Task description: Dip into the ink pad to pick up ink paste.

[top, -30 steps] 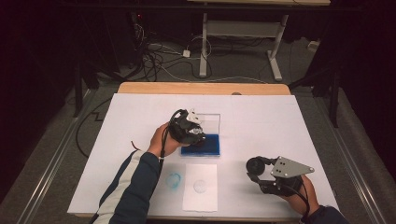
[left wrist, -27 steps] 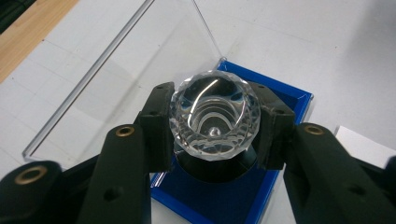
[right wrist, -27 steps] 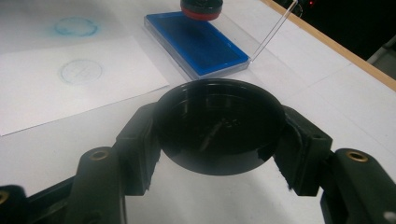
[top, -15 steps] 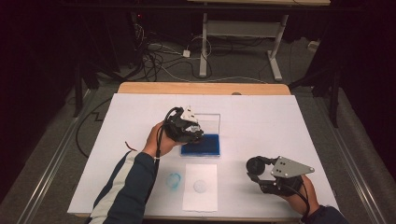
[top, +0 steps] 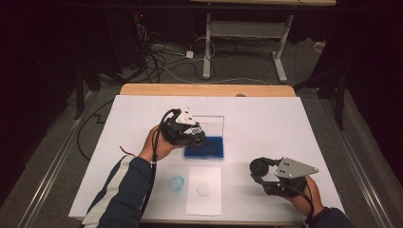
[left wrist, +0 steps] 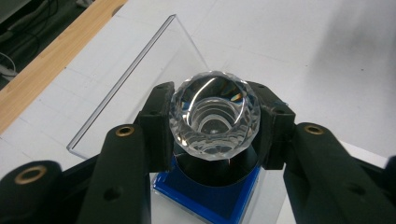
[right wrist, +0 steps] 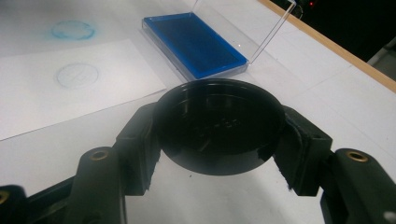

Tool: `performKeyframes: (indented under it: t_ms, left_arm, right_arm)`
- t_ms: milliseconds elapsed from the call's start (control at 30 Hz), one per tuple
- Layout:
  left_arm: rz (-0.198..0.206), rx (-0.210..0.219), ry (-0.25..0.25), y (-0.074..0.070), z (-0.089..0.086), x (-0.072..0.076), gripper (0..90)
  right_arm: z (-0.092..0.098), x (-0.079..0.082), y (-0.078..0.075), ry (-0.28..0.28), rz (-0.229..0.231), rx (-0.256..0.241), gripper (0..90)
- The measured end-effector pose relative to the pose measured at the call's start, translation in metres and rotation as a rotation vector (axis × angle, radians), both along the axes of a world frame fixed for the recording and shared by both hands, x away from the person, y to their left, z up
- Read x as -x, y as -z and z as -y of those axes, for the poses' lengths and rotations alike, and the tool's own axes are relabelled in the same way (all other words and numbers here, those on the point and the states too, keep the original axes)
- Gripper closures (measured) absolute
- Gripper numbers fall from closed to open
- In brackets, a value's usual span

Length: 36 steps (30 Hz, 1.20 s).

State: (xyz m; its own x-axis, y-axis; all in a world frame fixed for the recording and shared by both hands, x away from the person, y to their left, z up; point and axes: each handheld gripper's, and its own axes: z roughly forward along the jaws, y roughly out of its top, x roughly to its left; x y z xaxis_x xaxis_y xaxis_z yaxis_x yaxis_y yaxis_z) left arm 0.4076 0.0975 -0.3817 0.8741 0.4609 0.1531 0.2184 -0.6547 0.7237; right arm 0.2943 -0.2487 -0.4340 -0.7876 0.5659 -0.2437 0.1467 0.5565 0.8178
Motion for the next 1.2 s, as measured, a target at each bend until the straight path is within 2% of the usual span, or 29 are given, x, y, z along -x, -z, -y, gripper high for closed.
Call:
performKeyframes:
  t_ms: [300, 767, 900, 1200]
  left_arm:
    - [0.046, 0.026, 0.007, -0.006, -0.008, 0.021, 54.2]
    - [0.066, 0.059, 0.045, -0.001, -0.021, 0.043, 54.2]
    - [0.081, 0.064, 0.045, -0.001, -0.023, 0.05, 54.2]
    - [0.083, 0.085, 0.051, 0.003, -0.029, 0.06, 54.2]
  right_arm:
    - [-0.002, 0.002, 0.002, -0.012, -0.006, 0.006, 38.6]
    - [-0.005, 0.001, 0.003, -0.014, -0.008, 0.016, 38.6]
    - [-0.005, 0.0, 0.003, -0.015, -0.007, 0.016, 38.7]
    - [-0.007, 0.0, 0.004, -0.022, -0.006, 0.018, 38.7]
